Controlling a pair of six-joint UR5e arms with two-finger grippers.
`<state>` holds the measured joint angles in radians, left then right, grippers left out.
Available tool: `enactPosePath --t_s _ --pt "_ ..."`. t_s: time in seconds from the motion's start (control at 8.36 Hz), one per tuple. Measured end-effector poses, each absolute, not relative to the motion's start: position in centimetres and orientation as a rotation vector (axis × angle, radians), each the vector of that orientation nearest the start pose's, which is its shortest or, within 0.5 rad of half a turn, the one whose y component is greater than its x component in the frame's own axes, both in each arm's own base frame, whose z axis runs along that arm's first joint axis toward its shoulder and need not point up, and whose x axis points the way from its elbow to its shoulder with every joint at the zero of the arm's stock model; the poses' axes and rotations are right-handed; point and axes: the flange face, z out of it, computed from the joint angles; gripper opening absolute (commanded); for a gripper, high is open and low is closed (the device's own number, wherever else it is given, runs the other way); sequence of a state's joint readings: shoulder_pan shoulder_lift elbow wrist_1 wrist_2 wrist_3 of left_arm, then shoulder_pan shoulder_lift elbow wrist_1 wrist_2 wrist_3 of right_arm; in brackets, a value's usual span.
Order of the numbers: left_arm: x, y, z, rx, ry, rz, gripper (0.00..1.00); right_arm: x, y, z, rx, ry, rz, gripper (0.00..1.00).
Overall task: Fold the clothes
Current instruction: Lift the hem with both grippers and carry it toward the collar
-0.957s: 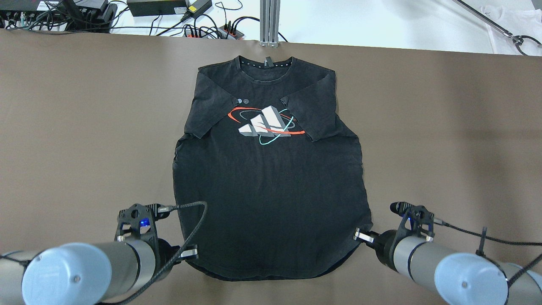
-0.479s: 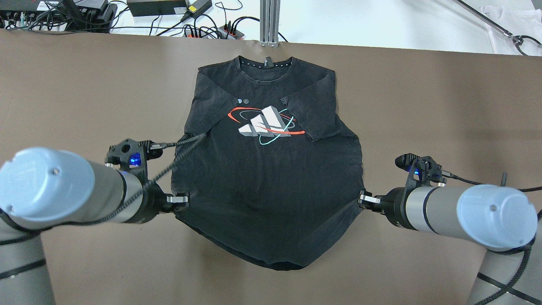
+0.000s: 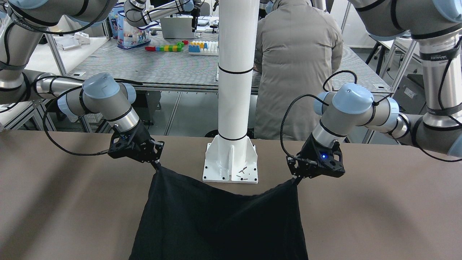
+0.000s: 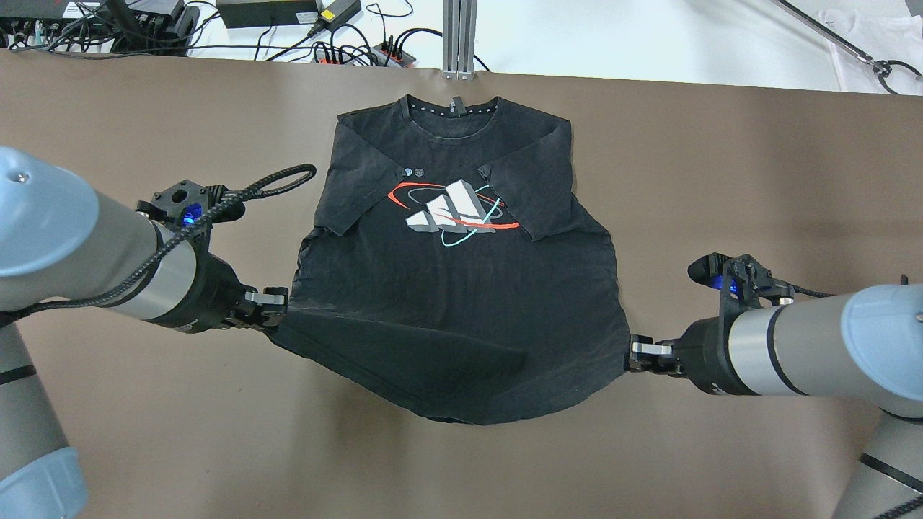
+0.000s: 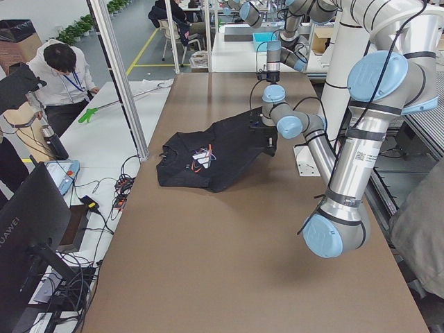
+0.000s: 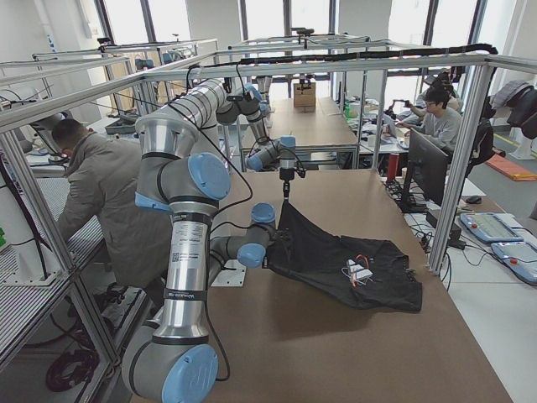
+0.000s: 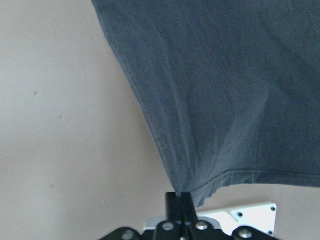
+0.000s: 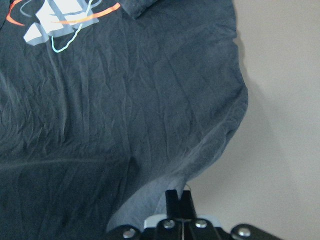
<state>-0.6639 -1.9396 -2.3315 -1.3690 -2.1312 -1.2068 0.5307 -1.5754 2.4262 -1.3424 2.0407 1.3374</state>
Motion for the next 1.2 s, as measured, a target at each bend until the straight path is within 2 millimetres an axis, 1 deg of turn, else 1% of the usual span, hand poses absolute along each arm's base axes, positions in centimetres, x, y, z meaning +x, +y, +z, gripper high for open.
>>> enactPosePath --t_s 0.12,0.24,0.36,0.48,0.6,0.72,0.96,1.2 --pt "29.8 -30.4 17.7 -0.056 1.063 0.061 0.0 -28.0 -23.8 24.5 -0.045 -1.138 -0.058 0.0" --pt "29.4 -26.9 17.8 -0.095 1.08 0.134 0.0 -27.6 -21.2 24.3 -0.084 -1.136 -0.116 0.0" --pt "28.9 -24.1 17.6 -0.122 1.095 0.192 0.0 -27.5 -19.5 24.2 -0.113 -1.135 -0.16 0.0" --pt "28.5 -22.5 17.4 -0.137 1.104 0.225 0.0 -27.6 -18.5 24.1 -0.13 -1.133 -0.186 0.0" --pt "28.6 -22.1 17.5 -0.143 1.102 0.233 0.0 -27.7 -18.1 24.2 -0.136 -1.129 -0.196 0.0" --pt "29.2 -22.6 17.9 -0.145 1.088 0.223 0.0 -27.7 -18.2 24.2 -0.135 -1.122 -0.193 0.0" --pt "30.8 -24.2 18.3 -0.127 1.066 0.198 0.0 -27.7 -18.5 24.4 -0.128 -1.11 -0.178 0.0" --pt "31.4 -25.4 18.0 -0.109 1.066 0.182 0.0 -28.1 -19.1 24.8 -0.117 -1.099 -0.159 0.0"
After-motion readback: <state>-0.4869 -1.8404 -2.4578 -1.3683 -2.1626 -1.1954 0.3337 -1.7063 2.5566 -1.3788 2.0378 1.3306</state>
